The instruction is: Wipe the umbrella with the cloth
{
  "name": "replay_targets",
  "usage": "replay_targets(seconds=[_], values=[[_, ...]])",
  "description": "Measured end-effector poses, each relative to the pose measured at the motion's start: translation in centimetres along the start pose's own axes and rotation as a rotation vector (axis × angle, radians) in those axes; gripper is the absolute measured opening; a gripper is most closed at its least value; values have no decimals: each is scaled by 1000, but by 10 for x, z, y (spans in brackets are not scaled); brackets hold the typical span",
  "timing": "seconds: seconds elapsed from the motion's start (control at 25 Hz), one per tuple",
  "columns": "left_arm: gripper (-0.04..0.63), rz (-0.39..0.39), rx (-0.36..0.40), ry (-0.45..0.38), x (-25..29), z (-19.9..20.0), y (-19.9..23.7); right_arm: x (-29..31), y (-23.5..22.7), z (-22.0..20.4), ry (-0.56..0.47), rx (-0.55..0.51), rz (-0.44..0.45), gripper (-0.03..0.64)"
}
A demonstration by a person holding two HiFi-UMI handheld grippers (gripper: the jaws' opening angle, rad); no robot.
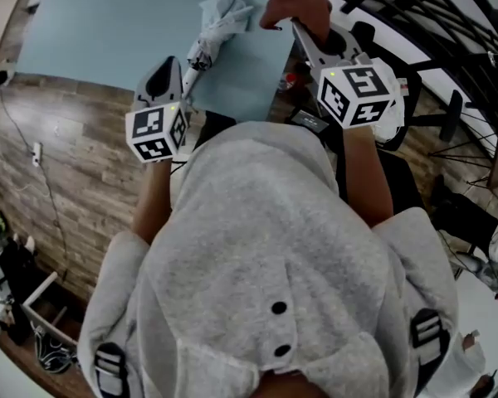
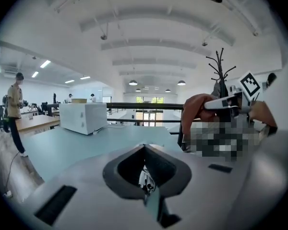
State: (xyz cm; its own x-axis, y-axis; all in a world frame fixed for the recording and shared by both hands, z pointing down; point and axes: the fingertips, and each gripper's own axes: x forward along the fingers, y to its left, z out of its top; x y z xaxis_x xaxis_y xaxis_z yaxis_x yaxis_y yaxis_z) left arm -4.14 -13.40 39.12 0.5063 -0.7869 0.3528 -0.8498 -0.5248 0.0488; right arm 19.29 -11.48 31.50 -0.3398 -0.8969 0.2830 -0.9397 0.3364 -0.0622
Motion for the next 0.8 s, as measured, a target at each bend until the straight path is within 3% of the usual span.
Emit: replay_targets(seconds=[0.2, 0.8], values=[[15, -26, 40, -41, -14, 23, -25, -19, 4, 10, -45, 10, -5, 78], [15, -75, 51, -32, -12, 24, -45, -23, 8, 0, -36, 16, -11, 78]])
